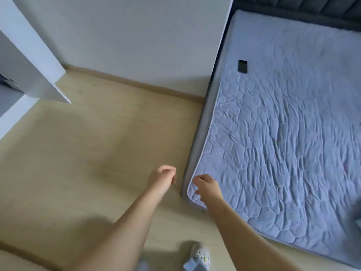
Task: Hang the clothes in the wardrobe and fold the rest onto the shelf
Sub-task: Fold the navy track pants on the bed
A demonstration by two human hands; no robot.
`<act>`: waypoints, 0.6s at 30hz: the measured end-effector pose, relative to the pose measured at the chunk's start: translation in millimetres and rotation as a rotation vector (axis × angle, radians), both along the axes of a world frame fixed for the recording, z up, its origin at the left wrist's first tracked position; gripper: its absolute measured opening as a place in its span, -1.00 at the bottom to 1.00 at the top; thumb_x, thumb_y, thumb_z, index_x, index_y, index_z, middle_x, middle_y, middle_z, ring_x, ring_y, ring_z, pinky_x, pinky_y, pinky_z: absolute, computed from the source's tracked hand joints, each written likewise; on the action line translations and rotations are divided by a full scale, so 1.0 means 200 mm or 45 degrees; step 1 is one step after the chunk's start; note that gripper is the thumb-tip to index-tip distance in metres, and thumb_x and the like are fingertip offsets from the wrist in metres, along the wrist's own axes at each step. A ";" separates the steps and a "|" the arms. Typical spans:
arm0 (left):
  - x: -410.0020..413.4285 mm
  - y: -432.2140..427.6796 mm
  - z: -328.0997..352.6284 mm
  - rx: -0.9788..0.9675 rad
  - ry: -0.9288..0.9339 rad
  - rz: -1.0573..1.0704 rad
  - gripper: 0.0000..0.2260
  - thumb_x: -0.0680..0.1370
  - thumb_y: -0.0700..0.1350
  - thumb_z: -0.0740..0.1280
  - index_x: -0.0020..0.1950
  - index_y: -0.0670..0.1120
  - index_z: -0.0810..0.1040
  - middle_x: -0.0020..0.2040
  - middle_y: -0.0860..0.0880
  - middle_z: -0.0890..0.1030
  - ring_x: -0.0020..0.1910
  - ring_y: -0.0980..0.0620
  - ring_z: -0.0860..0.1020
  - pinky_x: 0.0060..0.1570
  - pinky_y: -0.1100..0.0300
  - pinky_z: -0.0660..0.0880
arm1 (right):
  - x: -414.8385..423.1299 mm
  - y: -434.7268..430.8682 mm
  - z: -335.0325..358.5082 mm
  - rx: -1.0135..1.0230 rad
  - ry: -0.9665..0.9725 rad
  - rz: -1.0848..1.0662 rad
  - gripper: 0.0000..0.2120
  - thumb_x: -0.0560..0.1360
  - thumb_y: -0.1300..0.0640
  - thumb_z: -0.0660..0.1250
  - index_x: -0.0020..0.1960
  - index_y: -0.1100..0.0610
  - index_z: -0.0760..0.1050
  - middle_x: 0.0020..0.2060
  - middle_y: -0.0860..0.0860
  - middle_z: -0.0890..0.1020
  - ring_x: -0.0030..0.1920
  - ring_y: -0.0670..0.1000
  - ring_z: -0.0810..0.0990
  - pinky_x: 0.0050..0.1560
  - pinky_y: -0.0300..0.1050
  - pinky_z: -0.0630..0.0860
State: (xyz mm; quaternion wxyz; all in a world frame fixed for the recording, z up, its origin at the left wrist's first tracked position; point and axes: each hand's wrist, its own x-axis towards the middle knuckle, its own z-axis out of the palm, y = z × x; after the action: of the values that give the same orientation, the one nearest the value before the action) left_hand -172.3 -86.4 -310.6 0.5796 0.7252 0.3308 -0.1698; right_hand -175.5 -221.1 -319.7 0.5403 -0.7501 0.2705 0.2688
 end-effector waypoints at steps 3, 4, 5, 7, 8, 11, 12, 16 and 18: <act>-0.01 -0.34 -0.02 -0.008 0.044 -0.093 -0.89 0.55 -0.21 0.25 -0.05 -0.07 0.55 -0.28 -0.04 0.56 -0.34 0.08 0.53 -0.40 0.30 0.34 | -0.05 -0.35 0.01 0.000 0.027 -0.053 -0.97 0.50 0.18 0.27 -0.12 0.09 0.45 -0.33 -0.05 0.48 -0.16 0.05 0.51 -0.27 -0.18 0.34; -0.01 -0.44 -0.03 -0.015 0.048 -0.115 -0.89 0.56 -0.23 0.24 -0.04 -0.08 0.54 -0.28 -0.05 0.54 -0.38 0.11 0.53 -0.45 0.35 0.35 | -0.06 -0.46 0.00 0.002 0.034 -0.081 -0.99 0.50 0.18 0.27 -0.10 0.10 0.45 -0.31 -0.04 0.48 -0.15 0.05 0.50 -0.22 -0.16 0.34; 0.00 -0.54 -0.04 -0.040 0.052 -0.130 -0.90 0.57 -0.25 0.22 -0.04 -0.10 0.51 -0.30 -0.05 0.52 -0.42 0.13 0.50 -0.52 0.41 0.34 | -0.08 -0.56 0.00 0.006 0.044 -0.114 -1.00 0.50 0.18 0.27 -0.09 0.10 0.45 -0.31 -0.04 0.47 -0.15 0.05 0.49 -0.20 -0.15 0.34; 0.02 -0.70 -0.04 -0.068 0.064 -0.174 -0.90 0.58 -0.26 0.21 -0.06 -0.12 0.48 -0.33 -0.03 0.48 -0.41 0.11 0.46 -0.58 0.45 0.30 | -0.10 -0.71 -0.01 0.012 0.065 -0.175 -0.99 0.51 0.18 0.26 -0.09 0.10 0.45 -0.31 -0.03 0.47 -0.17 0.05 0.49 -0.25 -0.17 0.33; 0.03 -0.77 -0.04 -0.057 0.073 -0.222 -0.89 0.57 -0.25 0.21 -0.10 -0.10 0.49 -0.33 -0.01 0.49 -0.39 0.10 0.46 -0.55 0.40 0.32 | -0.11 -0.78 -0.01 0.017 0.069 -0.214 -0.99 0.51 0.17 0.26 -0.09 0.10 0.45 -0.31 -0.02 0.47 -0.17 0.05 0.49 -0.27 -0.18 0.32; 0.09 -0.93 -0.08 -0.028 0.085 -0.313 -0.81 0.56 -0.20 0.23 -0.23 0.01 0.48 -0.33 0.03 0.52 -0.38 0.12 0.49 -0.44 0.31 0.30 | -0.10 -0.94 -0.02 0.009 0.078 -0.301 -0.98 0.50 0.16 0.26 -0.10 0.09 0.46 -0.33 -0.01 0.48 -0.23 0.04 0.49 -0.29 -0.18 0.33; 0.12 -0.98 -0.09 -0.007 0.087 -0.341 -0.80 0.55 -0.19 0.23 -0.24 0.02 0.48 -0.34 0.04 0.53 -0.38 0.12 0.50 -0.43 0.30 0.30 | -0.10 -0.98 -0.02 0.004 0.081 -0.330 -0.98 0.50 0.16 0.26 -0.09 0.10 0.46 -0.33 -0.02 0.48 -0.25 0.03 0.49 -0.31 -0.19 0.33; 0.21 -1.25 -0.09 0.052 0.077 -0.475 -0.82 0.54 -0.16 0.24 -0.23 0.03 0.51 -0.33 0.05 0.56 -0.37 0.12 0.52 -0.42 0.29 0.34 | -0.07 -1.24 -0.03 0.016 0.049 -0.462 -0.95 0.50 0.14 0.25 -0.04 0.07 0.46 -0.30 -0.05 0.50 -0.19 0.03 0.52 -0.29 -0.20 0.35; 0.25 -1.42 -0.09 0.073 0.064 -0.545 -0.81 0.55 -0.15 0.24 -0.24 0.04 0.51 -0.32 0.06 0.56 -0.38 0.14 0.52 -0.43 0.30 0.33 | -0.06 -1.40 -0.05 0.015 0.033 -0.515 -0.95 0.51 0.14 0.26 -0.04 0.08 0.45 -0.28 -0.05 0.50 -0.15 0.03 0.52 -0.25 -0.19 0.35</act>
State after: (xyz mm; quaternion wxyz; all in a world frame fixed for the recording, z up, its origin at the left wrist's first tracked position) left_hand -122.1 -371.3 -327.7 0.5010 0.7906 0.1884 -0.2974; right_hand -187.7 -500.8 -329.1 0.5842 -0.6737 0.4211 0.1660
